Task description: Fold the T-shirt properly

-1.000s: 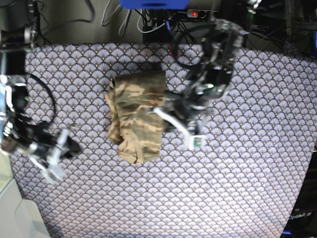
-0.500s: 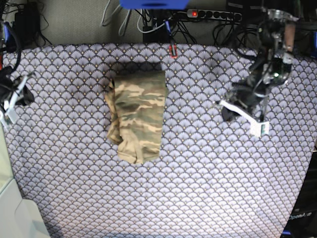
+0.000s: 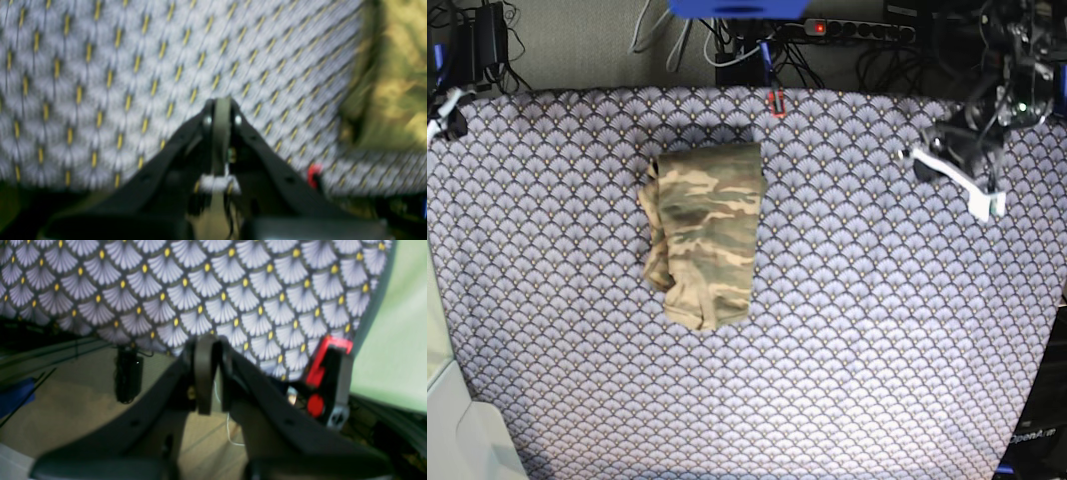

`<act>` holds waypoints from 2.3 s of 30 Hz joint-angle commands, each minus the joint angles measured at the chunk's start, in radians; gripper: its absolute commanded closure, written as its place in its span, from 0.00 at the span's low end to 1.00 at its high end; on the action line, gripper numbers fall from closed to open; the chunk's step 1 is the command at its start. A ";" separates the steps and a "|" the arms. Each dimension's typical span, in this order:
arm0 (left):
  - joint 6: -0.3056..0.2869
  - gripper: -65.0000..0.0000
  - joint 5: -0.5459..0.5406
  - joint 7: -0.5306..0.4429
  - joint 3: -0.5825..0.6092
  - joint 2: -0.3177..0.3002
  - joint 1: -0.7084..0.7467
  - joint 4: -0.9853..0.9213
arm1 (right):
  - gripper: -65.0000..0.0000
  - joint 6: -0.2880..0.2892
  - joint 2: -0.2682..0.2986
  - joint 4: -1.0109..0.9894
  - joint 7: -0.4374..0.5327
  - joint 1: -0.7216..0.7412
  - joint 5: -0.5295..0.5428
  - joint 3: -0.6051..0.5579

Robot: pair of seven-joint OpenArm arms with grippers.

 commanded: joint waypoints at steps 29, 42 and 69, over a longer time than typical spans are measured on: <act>-0.119 1.00 0.423 -0.260 0.168 0.094 0.284 -0.358 | 0.96 0.003 -0.299 -0.410 0.520 -0.086 -0.871 0.058; -0.122 1.00 0.420 -0.438 0.286 0.140 0.207 -0.738 | 0.96 0.003 -0.291 -0.835 0.885 -0.048 -0.871 0.055; -0.125 1.00 0.568 -0.892 0.289 0.409 -0.258 -1.745 | 0.96 -0.415 -0.380 -1.500 1.396 0.284 -0.873 -0.494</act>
